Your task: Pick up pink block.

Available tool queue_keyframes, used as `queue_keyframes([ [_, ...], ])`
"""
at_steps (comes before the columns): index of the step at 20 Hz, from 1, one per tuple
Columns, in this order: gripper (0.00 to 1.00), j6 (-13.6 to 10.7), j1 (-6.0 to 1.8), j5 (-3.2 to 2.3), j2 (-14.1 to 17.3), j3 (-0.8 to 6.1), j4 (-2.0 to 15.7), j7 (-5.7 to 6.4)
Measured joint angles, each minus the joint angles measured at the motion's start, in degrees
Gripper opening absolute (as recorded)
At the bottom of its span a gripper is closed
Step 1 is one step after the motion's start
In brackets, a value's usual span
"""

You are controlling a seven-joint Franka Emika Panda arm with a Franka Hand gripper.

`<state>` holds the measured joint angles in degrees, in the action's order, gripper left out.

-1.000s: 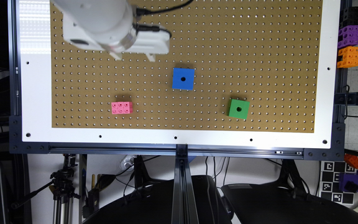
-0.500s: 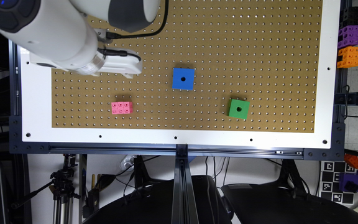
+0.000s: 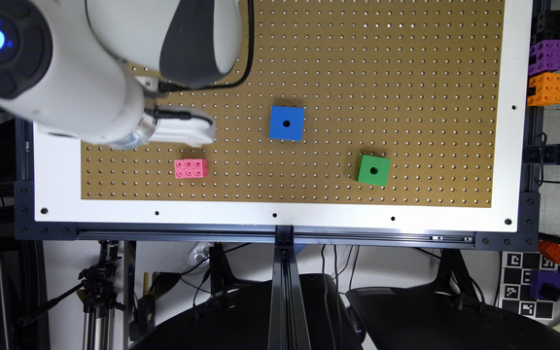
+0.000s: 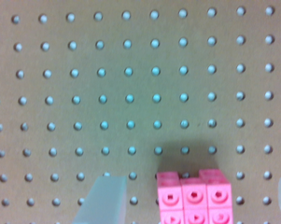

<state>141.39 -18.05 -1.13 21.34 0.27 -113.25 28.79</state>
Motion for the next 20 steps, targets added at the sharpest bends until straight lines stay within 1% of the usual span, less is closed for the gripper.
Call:
queue_keyframes([
  [2, 1.0, -1.8, 0.0, 0.0, 2.0, 0.02, 3.18, 0.0],
  [3, 1.0, -2.5, 0.0, 0.0, 2.7, 0.03, 4.33, 0.0],
  [5, 1.0, -3.6, 0.01, 0.0, 3.5, 0.07, 5.6, 0.0],
  [13, 1.0, -3.9, 0.01, 0.0, 3.5, 0.14, 5.7, 0.0],
  [17, 1.0, -3.9, 0.03, 0.02, 3.5, 0.63, 5.71, 0.05],
  [20, 1.0, -3.9, 0.06, 0.02, 3.9, 0.82, 5.72, 0.07],
])
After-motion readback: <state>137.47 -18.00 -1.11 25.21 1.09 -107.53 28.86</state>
